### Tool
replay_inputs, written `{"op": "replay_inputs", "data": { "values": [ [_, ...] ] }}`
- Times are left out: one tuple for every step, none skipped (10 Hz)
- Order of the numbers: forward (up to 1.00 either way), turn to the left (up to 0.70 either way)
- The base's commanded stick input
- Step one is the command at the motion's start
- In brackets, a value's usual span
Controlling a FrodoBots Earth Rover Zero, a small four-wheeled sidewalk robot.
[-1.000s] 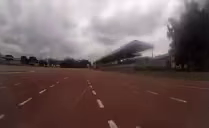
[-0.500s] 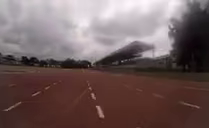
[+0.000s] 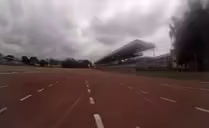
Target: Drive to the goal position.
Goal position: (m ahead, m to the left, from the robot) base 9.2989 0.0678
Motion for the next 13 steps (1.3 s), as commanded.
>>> {"op": "replay_inputs", "data": {
  "values": [
    [0.7, 0.0],
    [0.7, 0.0],
    [0.7, 0.0],
    [0.7, 0.0],
    [0.7, 0.0],
    [0.7, 0.0],
    [0.7, 0.0],
    [0.7, 0.0],
    [0.7, 0.0],
    [0.7, 0.0],
    [0.7, 0.0],
    [0.7, 0.0],
    [0.7, 0.0]
  ]
}}
